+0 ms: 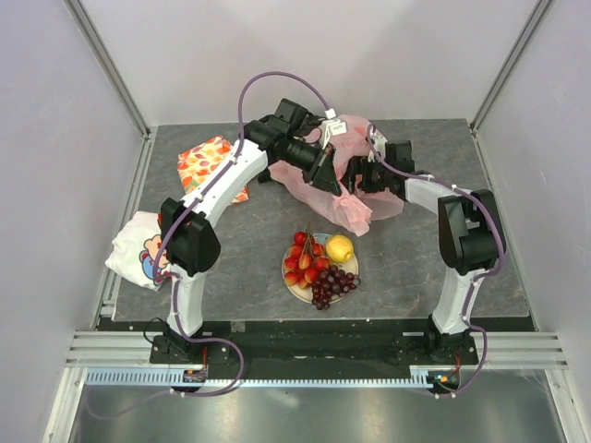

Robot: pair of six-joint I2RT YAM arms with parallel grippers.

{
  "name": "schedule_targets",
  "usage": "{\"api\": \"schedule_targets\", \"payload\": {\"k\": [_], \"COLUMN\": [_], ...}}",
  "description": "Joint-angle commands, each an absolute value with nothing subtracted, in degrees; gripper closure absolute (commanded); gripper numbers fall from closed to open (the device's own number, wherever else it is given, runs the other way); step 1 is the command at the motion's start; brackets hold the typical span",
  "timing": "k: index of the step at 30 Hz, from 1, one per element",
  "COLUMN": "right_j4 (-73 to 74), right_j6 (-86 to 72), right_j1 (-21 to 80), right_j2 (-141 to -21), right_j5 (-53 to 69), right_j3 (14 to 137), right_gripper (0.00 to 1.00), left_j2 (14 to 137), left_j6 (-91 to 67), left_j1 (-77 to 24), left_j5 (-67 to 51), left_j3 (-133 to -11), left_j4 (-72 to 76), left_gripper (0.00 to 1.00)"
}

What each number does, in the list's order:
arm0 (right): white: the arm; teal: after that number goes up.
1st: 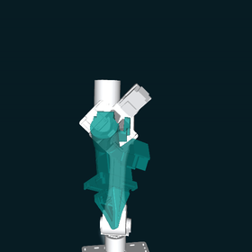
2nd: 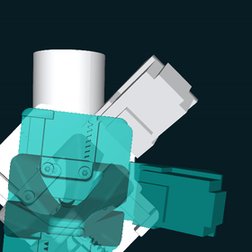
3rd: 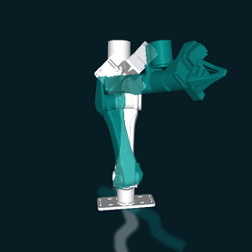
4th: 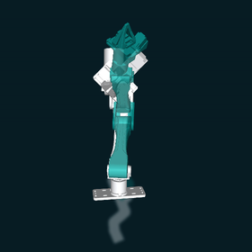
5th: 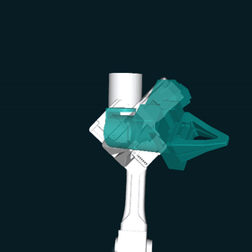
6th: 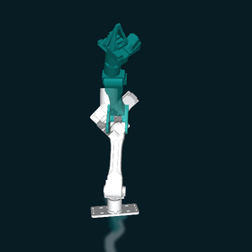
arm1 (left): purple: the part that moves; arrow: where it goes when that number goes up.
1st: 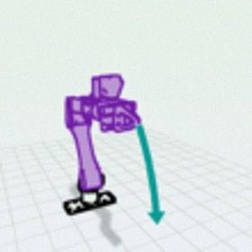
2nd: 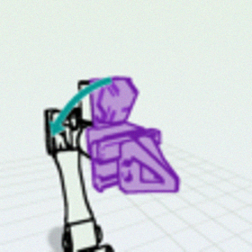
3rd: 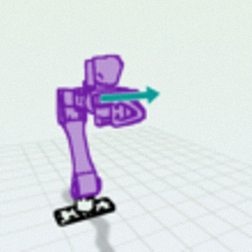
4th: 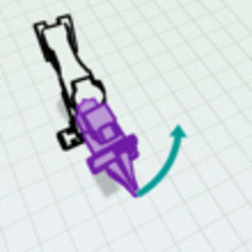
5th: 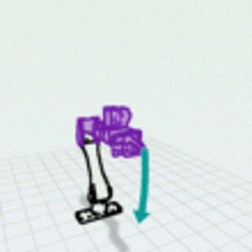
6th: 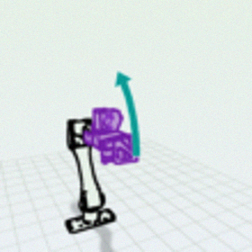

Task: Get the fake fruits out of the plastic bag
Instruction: Adjust the plastic bag at the center of the board.

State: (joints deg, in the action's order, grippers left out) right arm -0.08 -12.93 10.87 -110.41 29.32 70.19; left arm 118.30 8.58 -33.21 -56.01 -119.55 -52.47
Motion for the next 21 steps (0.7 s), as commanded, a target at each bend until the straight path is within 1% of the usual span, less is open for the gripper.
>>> {"api": "schedule_targets", "payload": {"k": [1,5,9,12,17,20,21], "right_j4": [-6.15,-5.8,-5.45,-4.31,-2.38,-0.09,1.65], "right_j6": [-12.04,-11.95,-10.38,-8.8,-6.86,-5.81,-5.37], "right_j1": [10.81,10.72,10.81,10.72,9.49,6.95,4.94], "right_j2": [-112.15,-111.36,-111.44,-110.13,-106.18,-102.05,-100.82], "right_j5": [23.39,19.17,17.5,11.62,3.44,1.15,0.79], "right_j3": [75.58,76.38,75.76,75.33,72.78,69.36,66.47], "right_gripper": [0.02,0.02,0.02,0.02,0.02,0.02,0.02], "left_j2": [117.42,118.12,118.56,118.74,119.0,119.44,119.53], "left_j6": [11.06,12.92,13.71,13.62,15.11,16.69,18.96], "left_j1": [-32.78,-32.78,-32.78,-32.87,-33.31,-34.27,-35.23], "left_j5": [-61.7,-61.0,-60.99,-62.66,-63.02,-63.37,-63.11], "left_j3": [-119.09,-119.18,-119.79,-121.1,-123.04,-124.97,-125.5], "left_j4": [-55.1,-56.86,-57.04,-57.13,-57.13,-58.88,-60.1], "left_gripper": [0.98,0.98,0.98,0.98,0.98,0.98,0.98]}}
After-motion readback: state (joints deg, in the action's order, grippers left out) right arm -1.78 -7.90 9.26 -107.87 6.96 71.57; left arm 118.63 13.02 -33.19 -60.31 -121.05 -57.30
